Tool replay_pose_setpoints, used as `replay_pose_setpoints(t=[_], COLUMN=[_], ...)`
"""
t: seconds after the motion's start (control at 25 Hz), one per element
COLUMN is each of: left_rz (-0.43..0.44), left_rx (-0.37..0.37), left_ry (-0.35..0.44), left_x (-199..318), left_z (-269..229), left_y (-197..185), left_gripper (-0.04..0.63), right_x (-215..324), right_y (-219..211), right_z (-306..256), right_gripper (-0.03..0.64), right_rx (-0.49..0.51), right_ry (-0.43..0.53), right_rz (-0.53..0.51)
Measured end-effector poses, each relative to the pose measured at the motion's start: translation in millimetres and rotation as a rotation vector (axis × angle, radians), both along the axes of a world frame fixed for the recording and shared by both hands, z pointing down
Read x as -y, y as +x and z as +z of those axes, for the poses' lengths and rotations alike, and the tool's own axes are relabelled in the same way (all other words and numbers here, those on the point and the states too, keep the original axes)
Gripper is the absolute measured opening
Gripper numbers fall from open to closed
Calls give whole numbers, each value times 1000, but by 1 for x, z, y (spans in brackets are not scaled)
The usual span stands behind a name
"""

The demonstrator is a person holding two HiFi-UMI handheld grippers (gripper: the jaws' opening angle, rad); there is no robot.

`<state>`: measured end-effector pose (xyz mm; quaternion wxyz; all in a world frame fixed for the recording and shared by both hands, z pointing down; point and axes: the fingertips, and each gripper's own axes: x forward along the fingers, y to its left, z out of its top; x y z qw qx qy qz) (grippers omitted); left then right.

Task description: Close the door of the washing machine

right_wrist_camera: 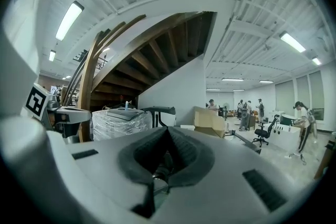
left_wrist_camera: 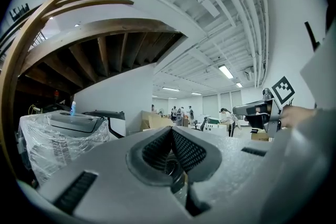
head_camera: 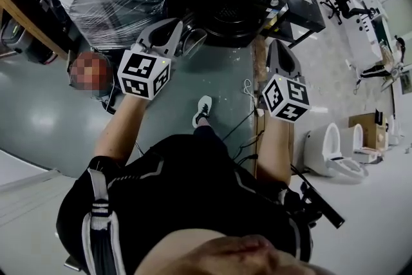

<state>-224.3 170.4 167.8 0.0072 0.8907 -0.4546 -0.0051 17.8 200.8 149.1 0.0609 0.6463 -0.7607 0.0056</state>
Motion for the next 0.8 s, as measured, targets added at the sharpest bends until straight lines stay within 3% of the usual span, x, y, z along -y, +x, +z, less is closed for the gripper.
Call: replay_pose_setpoints(t=[0.4,0.8], left_rz=[-50,-25], left_rx=[49,80], left_ry=[-5,-84], left_x=[83,198], left_z=[12,30], left_y=[12,75], left_gripper=[5,5], right_x=[110,228], right_y=[2,54], right_z=[13,32], right_gripper=[5,5], right_rx=[16,29], right_ry=[4,-59], right_rz=[-73,-115])
